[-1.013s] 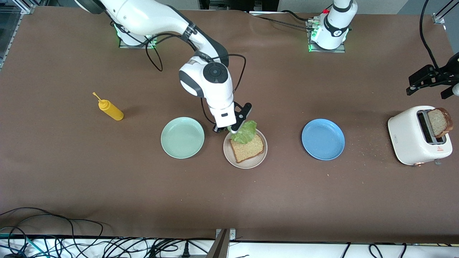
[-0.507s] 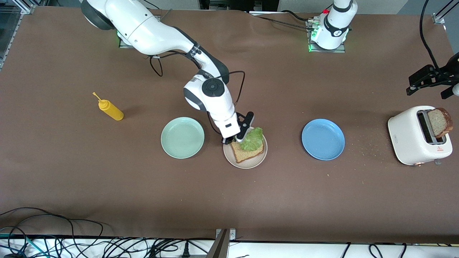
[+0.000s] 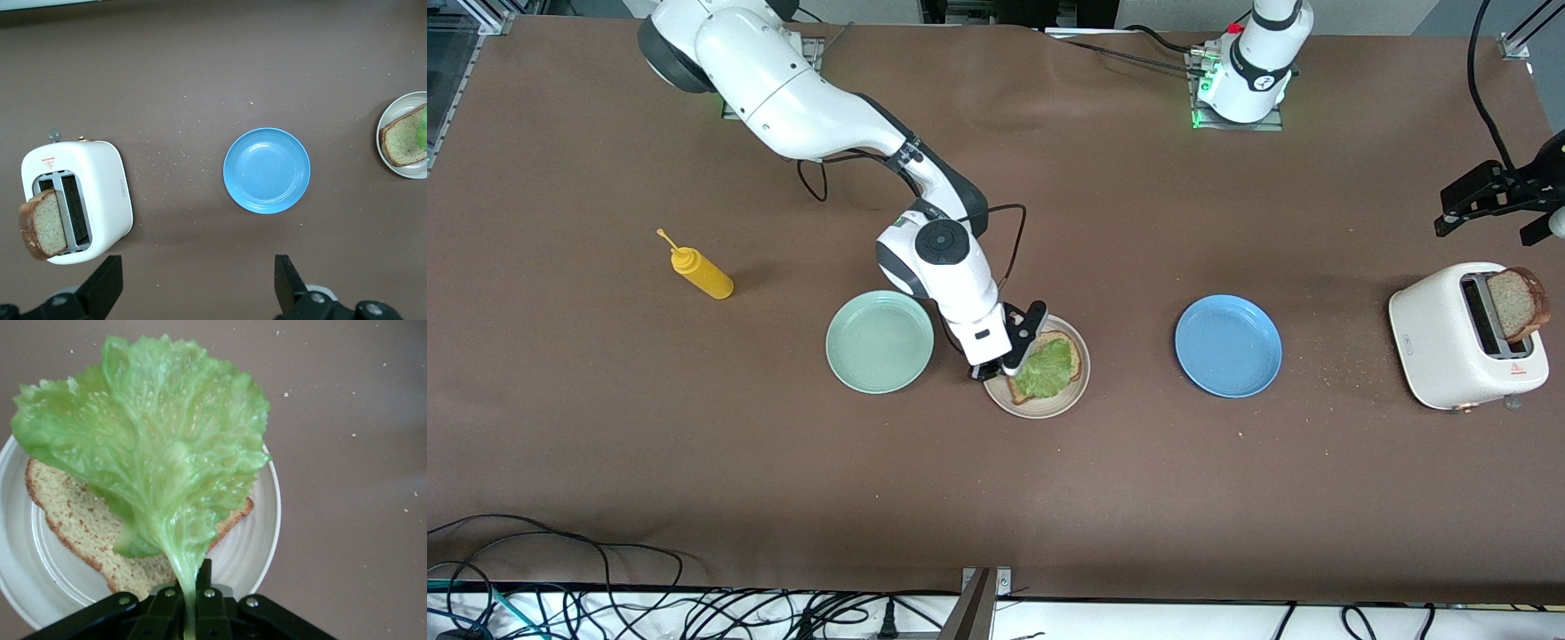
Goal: Make sandwich on beige plate with both arms
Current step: 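Lower the lettuce onto the bread slice and open the right gripper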
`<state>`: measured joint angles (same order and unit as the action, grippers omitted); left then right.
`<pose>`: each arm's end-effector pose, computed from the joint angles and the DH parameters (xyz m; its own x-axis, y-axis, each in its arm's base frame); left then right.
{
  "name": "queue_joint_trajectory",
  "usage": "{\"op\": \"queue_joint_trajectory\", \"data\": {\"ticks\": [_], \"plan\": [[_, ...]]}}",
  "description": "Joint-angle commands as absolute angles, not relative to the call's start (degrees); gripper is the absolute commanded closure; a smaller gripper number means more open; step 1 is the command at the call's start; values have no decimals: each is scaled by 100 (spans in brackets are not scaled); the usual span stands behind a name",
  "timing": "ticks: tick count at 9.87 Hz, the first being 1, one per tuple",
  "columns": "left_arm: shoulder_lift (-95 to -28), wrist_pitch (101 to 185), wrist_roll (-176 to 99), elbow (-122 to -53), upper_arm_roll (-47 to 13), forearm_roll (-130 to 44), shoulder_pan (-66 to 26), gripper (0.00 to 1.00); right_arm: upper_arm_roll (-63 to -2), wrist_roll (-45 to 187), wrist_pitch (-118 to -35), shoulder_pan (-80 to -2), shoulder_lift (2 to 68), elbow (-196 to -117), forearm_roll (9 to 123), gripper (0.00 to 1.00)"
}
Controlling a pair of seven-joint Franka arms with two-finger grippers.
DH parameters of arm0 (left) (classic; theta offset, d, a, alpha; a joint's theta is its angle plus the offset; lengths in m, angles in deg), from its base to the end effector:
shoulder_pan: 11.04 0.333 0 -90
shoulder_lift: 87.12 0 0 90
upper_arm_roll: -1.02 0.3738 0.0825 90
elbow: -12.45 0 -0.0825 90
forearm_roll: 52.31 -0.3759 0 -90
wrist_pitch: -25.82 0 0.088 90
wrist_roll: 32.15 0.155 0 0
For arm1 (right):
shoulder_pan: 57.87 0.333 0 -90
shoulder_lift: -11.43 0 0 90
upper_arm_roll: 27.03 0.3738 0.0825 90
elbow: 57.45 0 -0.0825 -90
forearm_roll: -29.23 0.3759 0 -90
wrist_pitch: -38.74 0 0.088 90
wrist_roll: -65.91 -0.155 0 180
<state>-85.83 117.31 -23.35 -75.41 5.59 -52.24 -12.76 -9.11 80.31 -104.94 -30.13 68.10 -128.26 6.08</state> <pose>0.5591 0.0271 0.6417 0.9938 -0.1038 0.0403 -0.1036 -0.9946 -0.0068 0.6464 0.5341 0.2048 0.3631 0.8841 0.2941 0.8965 -0.4175 0.1482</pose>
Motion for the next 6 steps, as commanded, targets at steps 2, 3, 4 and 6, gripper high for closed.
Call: {"op": "queue_joint_trajectory", "data": {"ticks": [2, 3, 4, 6], "plan": [[-8527, 11608, -2231, -7377, 567, -5152, -1253, 0, -884, 8015, -10487, -2913, 6962, -12565, 532, 78], [-8527, 11608, -2231, -7377, 567, -5152, -1253, 0, -884, 7936, -10470, -2913, 6953, -12574, 558, 11], [-8527, 11608, -2231, -7377, 567, -5152, -1253, 0, -884, 7883, -10461, -2905, 6953, -12574, 559, 0], [-8527, 11608, -2231, -7377, 567, -5152, -1253, 0, -875, 7883, -10321, -2922, 6918, -12574, 567, 0]]}}
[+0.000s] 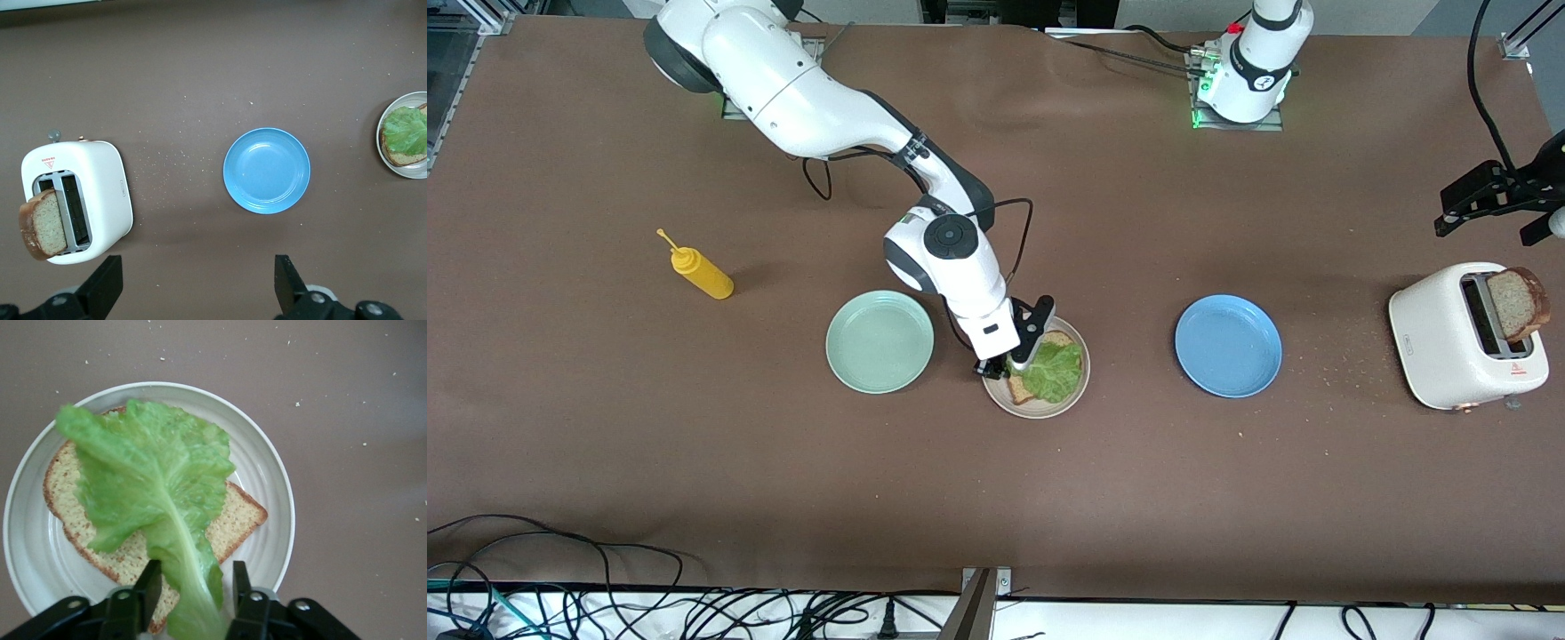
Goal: Make sandwich on beige plate with both arms
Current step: 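Lower the lettuce onto the bread slice and open the right gripper, then withdraw the right gripper toward the yellow mustard bottle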
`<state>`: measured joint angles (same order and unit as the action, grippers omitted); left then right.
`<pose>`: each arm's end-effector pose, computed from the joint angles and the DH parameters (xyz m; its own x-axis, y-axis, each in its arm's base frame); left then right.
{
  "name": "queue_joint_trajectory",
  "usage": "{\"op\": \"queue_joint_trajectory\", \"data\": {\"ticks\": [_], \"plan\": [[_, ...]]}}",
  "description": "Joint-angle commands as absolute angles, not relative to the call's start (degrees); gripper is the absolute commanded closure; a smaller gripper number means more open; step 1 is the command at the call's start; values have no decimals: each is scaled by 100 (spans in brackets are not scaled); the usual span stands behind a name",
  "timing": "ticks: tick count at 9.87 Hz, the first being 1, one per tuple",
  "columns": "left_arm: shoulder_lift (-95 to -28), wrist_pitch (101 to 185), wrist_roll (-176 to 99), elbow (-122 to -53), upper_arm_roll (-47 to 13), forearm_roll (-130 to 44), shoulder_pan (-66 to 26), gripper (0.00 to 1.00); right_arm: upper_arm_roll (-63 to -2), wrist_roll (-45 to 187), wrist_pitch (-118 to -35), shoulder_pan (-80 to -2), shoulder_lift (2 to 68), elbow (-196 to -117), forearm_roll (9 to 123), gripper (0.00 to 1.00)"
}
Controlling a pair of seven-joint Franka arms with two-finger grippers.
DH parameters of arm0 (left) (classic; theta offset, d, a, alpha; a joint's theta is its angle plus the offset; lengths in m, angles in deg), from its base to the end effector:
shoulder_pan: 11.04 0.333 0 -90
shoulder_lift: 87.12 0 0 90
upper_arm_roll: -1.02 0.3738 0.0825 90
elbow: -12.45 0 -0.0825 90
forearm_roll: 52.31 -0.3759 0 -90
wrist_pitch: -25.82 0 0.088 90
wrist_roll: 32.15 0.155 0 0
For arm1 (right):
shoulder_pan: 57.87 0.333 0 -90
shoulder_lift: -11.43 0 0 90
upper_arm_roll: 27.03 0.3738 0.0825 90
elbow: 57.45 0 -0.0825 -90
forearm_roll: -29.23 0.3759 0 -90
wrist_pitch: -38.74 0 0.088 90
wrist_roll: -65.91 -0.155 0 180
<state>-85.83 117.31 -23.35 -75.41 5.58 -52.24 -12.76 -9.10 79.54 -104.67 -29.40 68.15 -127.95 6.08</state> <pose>0.5591 0.0270 0.6417 0.9938 -0.1039 0.0403 -0.1037 -0.9946 -0.0068 0.6407 0.5423 0.2060 0.3652 0.8828 0.2956 0.8962 -0.4193 0.1448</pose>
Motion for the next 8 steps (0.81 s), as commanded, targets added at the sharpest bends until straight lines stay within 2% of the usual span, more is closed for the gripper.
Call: {"op": "queue_joint_trajectory", "data": {"ticks": [1, 4, 8], "plan": [[-8527, 11608, -2231, -7377, 567, -5152, -1253, 0, -858, 7883, -10103, -2983, 6848, -12565, 646, 0], [-8527, 11608, -2231, -7377, 567, -5152, -1253, 0, -849, 7909, -9016, -3404, 6016, -12644, 1548, 0], [-8527, 11608, -2231, -7377, 567, -5152, -1253, 0, -875, 7848, -6398, -4299, 4619, -12636, 2559, 0]]}}
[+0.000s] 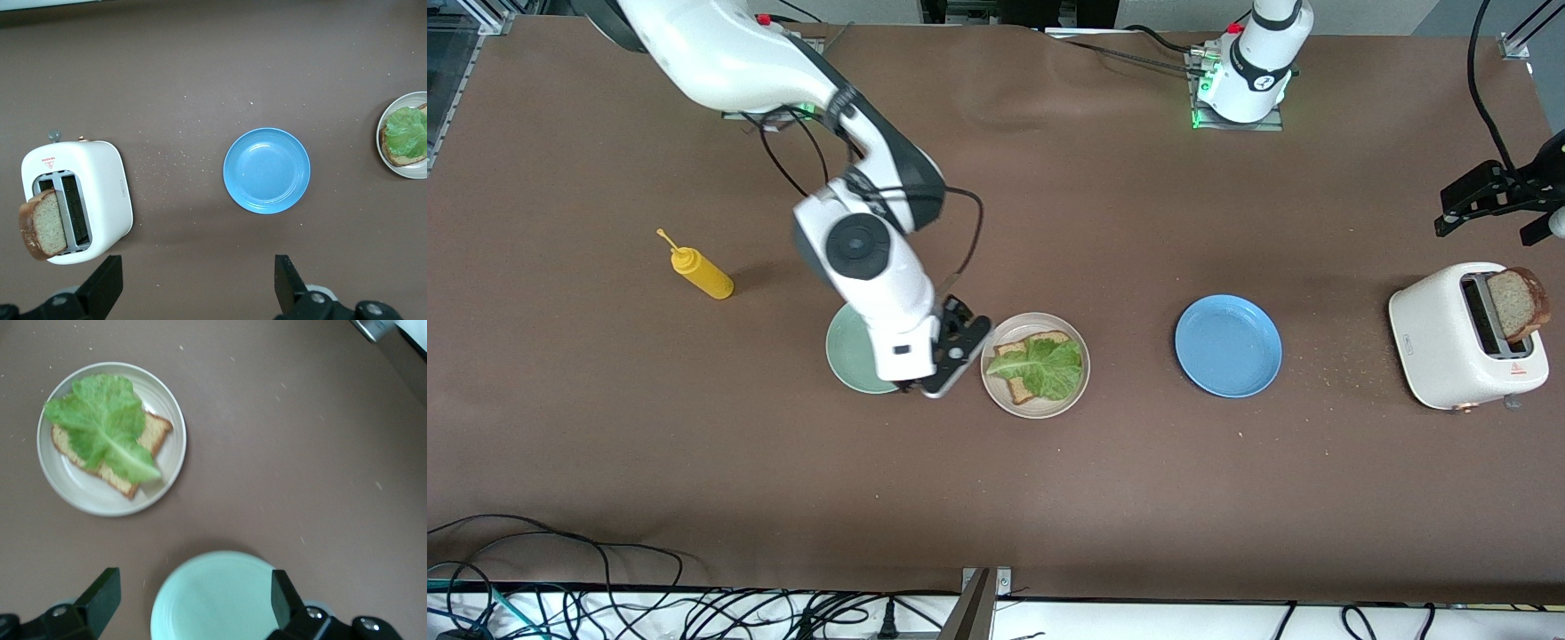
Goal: Make sandwich on beige plate with both arms
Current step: 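Withdraw the right gripper toward the yellow mustard bottle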
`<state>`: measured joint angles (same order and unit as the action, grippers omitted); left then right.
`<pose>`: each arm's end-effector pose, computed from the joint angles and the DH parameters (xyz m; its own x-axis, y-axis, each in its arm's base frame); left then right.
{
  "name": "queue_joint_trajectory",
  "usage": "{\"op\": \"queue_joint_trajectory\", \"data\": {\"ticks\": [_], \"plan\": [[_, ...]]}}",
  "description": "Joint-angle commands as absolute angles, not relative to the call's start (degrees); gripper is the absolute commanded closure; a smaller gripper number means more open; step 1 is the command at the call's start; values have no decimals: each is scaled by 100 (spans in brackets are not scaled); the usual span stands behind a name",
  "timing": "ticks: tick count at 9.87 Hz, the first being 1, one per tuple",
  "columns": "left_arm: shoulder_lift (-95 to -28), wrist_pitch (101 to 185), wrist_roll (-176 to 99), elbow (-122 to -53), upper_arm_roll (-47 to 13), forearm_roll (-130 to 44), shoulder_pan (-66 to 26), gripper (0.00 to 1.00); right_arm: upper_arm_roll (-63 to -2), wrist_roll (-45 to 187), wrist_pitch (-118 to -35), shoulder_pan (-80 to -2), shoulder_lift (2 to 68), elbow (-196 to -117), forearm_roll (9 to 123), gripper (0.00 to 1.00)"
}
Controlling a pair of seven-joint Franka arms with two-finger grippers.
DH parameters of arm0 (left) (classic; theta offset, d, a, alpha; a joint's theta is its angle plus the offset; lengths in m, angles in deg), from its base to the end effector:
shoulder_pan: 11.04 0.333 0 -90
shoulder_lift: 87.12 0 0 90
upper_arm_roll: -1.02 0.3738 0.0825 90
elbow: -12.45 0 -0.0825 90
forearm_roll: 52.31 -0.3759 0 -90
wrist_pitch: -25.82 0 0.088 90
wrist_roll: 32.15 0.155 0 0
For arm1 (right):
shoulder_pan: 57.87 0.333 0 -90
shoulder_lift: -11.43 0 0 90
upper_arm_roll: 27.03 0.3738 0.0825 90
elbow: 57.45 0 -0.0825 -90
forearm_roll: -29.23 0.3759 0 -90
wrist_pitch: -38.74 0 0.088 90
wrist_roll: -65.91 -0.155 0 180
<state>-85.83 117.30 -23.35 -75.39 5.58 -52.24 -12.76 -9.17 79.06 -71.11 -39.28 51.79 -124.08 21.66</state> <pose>0.5591 0.0270 0.6418 0.9938 -0.1039 0.0405 -0.1037 -0.9946 -0.0068 0.6767 0.3950 0.3986 0.6757 0.7313 0.0932 0.7368 -0.6740 -0.0527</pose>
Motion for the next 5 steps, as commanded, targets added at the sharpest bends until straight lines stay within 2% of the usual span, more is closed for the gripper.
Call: {"op": "queue_joint_trajectory", "data": {"ticks": [1, 5], "plan": [[-8527, 11608, -2231, -7377, 567, -5160, -1253, 0, -927, 7839, -5896, -4676, 4354, -12636, 2763, 0], [-8527, 11608, -2231, -7377, 567, -5161, -1253, 0, -998, 8014, -4058, -6268, 3702, -12609, 2827, 0]]}}
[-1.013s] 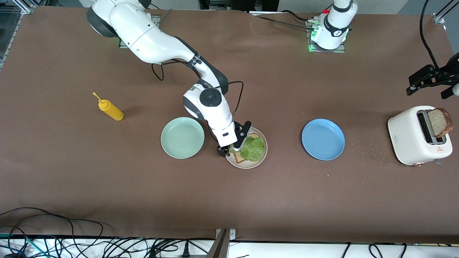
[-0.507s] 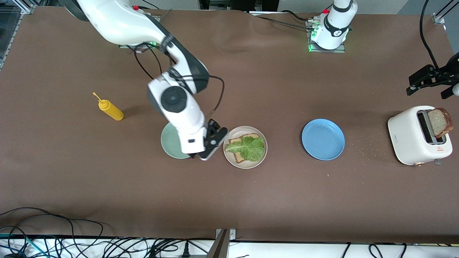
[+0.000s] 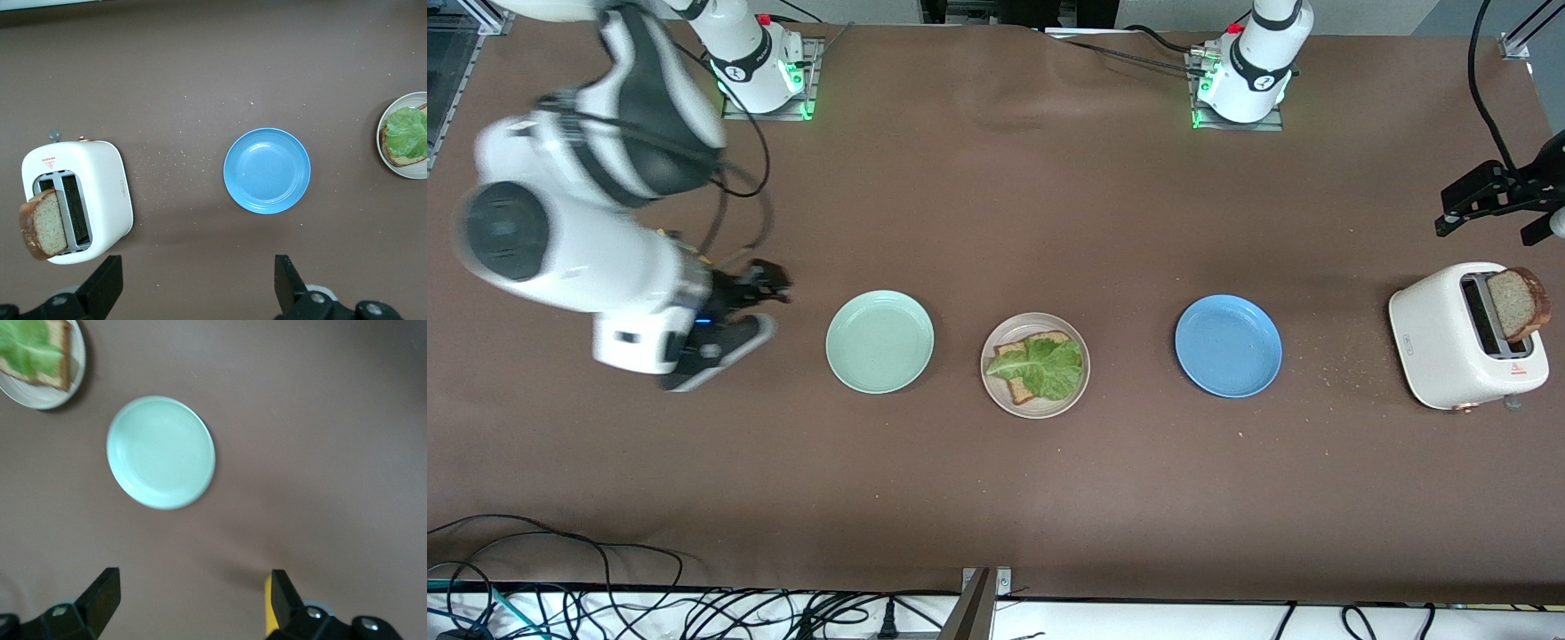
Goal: Make sandwich on beige plate with both arms
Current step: 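Withdraw the right gripper toward the yellow mustard bottle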
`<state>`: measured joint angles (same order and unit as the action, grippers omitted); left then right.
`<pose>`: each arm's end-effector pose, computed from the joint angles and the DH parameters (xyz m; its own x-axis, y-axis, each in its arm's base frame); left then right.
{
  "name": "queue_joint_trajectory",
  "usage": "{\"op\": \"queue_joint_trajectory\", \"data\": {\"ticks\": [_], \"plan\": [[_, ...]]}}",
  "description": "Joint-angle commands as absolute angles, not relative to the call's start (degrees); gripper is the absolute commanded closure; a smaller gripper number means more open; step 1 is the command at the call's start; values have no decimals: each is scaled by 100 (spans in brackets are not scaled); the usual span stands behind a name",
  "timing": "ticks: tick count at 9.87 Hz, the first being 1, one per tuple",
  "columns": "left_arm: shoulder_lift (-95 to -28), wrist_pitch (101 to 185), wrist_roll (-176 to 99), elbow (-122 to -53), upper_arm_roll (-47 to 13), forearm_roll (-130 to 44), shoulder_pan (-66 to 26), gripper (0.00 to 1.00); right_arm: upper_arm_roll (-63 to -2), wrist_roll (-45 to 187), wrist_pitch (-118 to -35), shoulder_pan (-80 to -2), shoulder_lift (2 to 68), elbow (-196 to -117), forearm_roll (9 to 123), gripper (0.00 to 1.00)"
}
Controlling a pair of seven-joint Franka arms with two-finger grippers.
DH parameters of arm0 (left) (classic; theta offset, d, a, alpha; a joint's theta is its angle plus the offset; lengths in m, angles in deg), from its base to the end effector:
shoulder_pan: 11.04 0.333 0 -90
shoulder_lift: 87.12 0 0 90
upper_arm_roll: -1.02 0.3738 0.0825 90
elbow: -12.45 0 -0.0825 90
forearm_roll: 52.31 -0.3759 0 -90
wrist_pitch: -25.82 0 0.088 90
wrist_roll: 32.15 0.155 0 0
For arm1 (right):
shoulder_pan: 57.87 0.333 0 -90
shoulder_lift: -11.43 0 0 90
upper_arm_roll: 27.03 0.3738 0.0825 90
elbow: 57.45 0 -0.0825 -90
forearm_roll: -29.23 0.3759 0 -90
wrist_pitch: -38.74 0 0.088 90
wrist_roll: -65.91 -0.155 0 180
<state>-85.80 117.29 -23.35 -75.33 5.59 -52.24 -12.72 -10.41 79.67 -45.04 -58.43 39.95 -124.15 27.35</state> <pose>0.5593 0.0275 0.6420 0.9938 -0.1031 0.0408 -0.1029 -0.9947 -0.0069 0.6718 0.1384 0.5105 0.8630 0.4825 -0.1498 0.4638 -0.8742 -0.1438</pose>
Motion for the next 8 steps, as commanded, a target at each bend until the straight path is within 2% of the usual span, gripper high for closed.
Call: {"op": "queue_joint_trajectory", "data": {"ticks": [1, 3, 5, 6, 8], "plan": [[-8527, 11608, -2231, -7386, 567, -5161, -1253, 0, -1164, 8015, -3836, -6436, 3457, -12722, 2818, 0], [-8527, 11608, -2231, -7386, 567, -5161, -1253, 0, -1725, 8015, -3755, -6438, 2965, -13457, 2826, 0], [-8527, 11608, -2231, -7386, 567, -5169, -1253, 0, -2314, 8015, -4130, -6438, 2455, -14589, 2844, 0], [-8527, 11608, -2231, -7386, 567, -5169, -1253, 0, -2560, 8110, -4594, -6438, 2140, -15283, 2853, 0], [-8527, 11608, -2231, -7386, 567, -5169, -1253, 0, -2886, 8907, -6023, -6438, 1358, -16907, 2861, 0]]}}
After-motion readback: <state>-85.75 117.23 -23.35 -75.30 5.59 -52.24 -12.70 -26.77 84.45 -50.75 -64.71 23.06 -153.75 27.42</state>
